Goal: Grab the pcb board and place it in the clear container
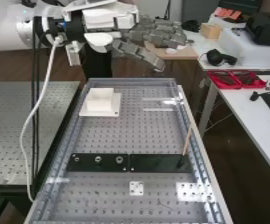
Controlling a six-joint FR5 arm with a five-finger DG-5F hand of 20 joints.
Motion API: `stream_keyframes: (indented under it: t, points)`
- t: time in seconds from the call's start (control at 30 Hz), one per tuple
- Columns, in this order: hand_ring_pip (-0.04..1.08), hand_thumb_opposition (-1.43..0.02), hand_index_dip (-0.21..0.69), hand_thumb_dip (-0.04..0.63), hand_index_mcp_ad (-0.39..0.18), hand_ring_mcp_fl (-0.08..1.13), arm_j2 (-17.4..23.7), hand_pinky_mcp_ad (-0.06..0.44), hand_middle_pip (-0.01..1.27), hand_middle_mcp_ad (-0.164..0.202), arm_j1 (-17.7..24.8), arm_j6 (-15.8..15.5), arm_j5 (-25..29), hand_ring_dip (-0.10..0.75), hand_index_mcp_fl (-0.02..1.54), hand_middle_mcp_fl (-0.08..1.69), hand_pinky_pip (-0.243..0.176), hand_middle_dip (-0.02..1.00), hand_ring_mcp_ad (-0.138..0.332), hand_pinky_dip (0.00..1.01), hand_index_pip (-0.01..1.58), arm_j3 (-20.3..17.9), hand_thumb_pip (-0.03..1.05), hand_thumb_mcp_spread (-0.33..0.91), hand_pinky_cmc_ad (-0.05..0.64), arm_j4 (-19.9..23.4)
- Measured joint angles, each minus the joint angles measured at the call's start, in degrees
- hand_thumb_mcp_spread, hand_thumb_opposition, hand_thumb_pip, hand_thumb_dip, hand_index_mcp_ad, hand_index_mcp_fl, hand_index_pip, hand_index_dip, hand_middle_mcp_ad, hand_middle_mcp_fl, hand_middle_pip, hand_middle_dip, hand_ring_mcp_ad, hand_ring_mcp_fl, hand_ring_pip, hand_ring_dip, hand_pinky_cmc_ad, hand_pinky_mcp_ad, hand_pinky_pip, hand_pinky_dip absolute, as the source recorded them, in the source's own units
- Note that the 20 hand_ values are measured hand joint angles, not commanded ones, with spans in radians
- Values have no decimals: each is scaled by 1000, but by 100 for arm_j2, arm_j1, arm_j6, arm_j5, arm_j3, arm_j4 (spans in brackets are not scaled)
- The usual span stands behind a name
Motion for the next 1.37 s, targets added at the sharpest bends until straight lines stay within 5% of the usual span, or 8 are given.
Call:
stream_keyframes:
  t: [1.37]
  points:
    - [117, -728, 236, 54, -80, 35, 331, 386, 157, 99, 0, -80, -170, 49, 176, 87, -113, 168, 225, 593, 84, -134, 234, 278, 550, -212]
